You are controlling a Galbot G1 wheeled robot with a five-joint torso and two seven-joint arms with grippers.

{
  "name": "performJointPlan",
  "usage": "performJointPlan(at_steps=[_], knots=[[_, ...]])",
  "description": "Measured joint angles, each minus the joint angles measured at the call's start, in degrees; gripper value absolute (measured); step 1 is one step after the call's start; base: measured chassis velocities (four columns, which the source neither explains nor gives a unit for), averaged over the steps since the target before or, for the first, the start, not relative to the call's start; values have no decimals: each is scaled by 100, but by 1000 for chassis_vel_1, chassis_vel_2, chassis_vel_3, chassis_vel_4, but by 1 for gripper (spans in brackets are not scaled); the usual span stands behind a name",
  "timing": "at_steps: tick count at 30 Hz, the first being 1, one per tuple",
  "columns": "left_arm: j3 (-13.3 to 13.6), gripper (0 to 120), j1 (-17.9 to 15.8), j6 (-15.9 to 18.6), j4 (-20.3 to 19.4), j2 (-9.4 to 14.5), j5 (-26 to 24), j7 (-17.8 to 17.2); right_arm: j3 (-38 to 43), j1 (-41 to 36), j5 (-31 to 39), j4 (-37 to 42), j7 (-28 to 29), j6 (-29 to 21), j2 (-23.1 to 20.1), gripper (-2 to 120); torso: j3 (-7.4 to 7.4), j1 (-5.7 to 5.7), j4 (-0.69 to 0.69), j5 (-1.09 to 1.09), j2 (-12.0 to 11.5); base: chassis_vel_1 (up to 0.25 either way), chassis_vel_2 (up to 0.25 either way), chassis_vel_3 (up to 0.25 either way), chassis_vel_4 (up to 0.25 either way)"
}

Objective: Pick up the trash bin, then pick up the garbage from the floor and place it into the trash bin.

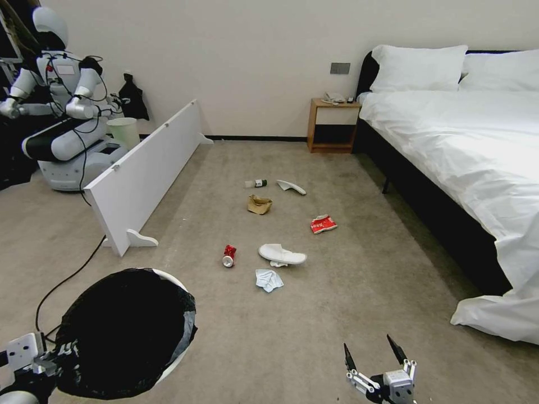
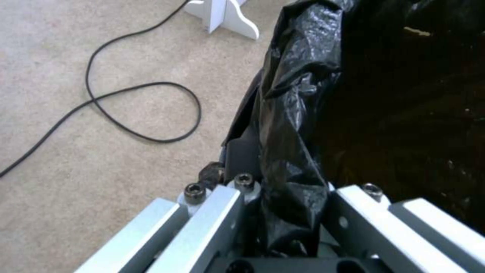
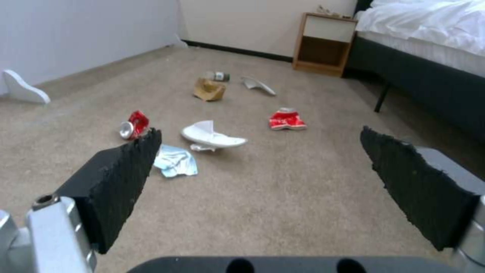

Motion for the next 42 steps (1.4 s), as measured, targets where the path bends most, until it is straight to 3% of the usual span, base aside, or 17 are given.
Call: performJointPlan(at_steps=[42], knots=[[-5,3,-86,2,36,12,1,-4,-4,44,63,-29,-103,-13,-26,100,0,0,0,0,0,-100,98,95,-97]])
